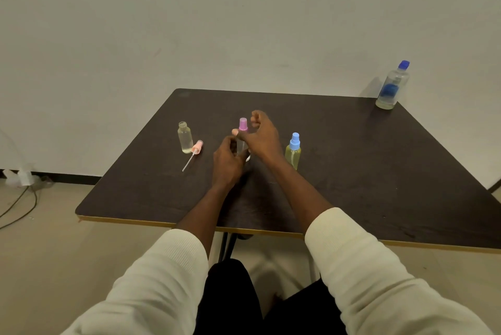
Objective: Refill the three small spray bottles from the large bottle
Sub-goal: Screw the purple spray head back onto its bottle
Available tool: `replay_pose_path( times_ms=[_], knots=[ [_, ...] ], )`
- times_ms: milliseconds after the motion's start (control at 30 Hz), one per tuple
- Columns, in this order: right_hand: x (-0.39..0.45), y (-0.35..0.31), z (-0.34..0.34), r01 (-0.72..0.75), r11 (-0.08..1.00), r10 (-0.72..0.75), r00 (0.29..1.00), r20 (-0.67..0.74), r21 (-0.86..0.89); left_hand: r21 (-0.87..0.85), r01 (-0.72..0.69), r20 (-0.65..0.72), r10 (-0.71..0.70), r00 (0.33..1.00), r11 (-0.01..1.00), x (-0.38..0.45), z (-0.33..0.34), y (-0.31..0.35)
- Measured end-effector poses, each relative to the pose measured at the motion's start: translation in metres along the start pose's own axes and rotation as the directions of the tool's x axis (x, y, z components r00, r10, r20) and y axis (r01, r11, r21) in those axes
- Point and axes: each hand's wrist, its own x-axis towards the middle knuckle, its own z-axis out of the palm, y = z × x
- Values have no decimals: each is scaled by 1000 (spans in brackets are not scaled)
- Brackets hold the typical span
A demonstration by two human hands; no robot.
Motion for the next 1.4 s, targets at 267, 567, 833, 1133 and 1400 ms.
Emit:
replay_pose_path(
  times_ms=[267, 567, 833, 1133, 1400],
  knots=[
    [0, -2, -2, 92, 996, -93, 994, -64, -9, -25, 4, -7, -4, 1000, 1000, -3, -2, 5],
    [3, -15, -8, 118, 982, -103, 989, 104, -149, -5, 23, -13, -23, 1000, 1000, -1, -1, 4],
    [22, -31, -22, 282, 816, -189, 955, 228, -504, 37, 27, -27, -26, 999, 999, 0, 0, 5],
    [33, -56, -42, 467, 625, -172, 864, 473, -626, 40, 2, 20, -3, 1000, 999, -4, -1, 13],
    [35, -55, -51, 408, 655, -125, 889, 441, -636, 71, -75, 101, 67, 993, 995, -4, 0, 15]
  ],
)
